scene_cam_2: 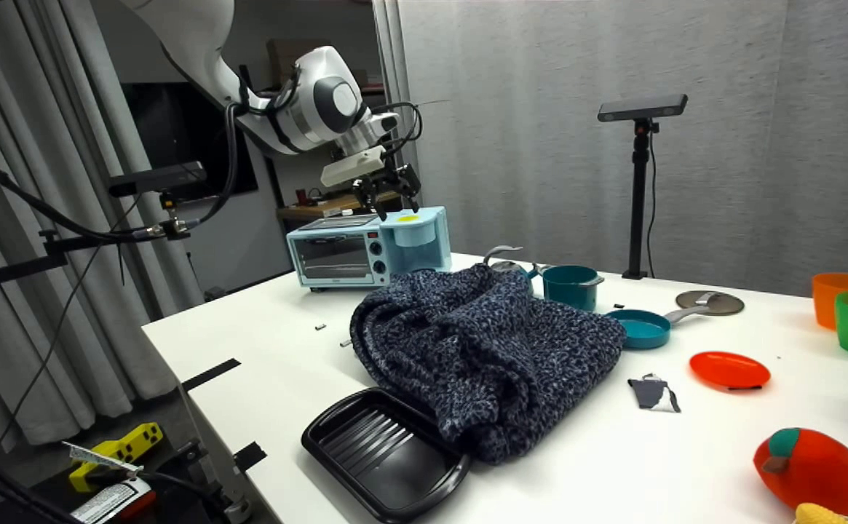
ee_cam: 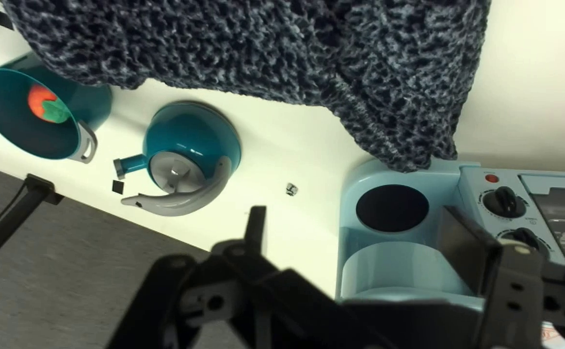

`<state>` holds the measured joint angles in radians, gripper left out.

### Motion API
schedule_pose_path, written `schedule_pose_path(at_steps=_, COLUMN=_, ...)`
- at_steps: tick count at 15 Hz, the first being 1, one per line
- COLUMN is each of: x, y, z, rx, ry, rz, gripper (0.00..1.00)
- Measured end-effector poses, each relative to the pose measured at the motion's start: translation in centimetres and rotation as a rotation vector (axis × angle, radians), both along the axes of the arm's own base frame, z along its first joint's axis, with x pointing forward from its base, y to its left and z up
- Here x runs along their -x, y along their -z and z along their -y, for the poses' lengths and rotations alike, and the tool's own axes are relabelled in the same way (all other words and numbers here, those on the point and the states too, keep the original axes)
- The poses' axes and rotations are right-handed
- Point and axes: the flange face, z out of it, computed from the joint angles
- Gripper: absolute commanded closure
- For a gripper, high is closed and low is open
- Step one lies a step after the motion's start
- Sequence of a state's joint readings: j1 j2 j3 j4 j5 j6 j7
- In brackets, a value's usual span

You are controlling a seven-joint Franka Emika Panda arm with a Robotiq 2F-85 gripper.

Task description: Unfold the the grey cloth on the table

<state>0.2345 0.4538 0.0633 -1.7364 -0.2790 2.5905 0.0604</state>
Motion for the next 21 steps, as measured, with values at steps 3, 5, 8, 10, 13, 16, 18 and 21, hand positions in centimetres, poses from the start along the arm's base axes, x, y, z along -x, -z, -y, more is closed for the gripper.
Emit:
schedule_pose_path(at_steps=3, x=0.7, y=0.7, z=2.5, rx=0.015, ry=0.032, rz=-0.026, gripper=0.0)
schedule_pose_path(at_steps=5, x=1.4, y=1.6, z=4.1, rx=0.024, ry=0.05, rz=-0.052, gripper=0.0)
schedule_pose_path(at_steps=8, x=2.9, y=3.3, z=5.2, rx=0.031, ry=0.059, rz=-0.097, gripper=0.0)
schedule_pose_path(at_steps=10, x=4.0, y=4.6, z=5.0, rx=0.027, ry=0.059, rz=-0.132, gripper=0.0)
schedule_pose_path(at_steps=13, x=5.5, y=6.6, z=4.7, rx=0.016, ry=0.063, rz=-0.184, gripper=0.0)
schedule_pose_path(at_steps=16, x=6.7, y=8.3, z=4.9, rx=0.011, ry=0.077, rz=-0.227, gripper=0.0)
schedule_pose_path(at_steps=18, x=7.3, y=9.2, z=5.5, rx=0.011, ry=0.101, rz=-0.246, gripper=0.0)
schedule_pose_path(at_steps=21, x=7.7, y=10.0, z=6.4, rx=-0.005, ry=0.153, rz=-0.269, gripper=0.0)
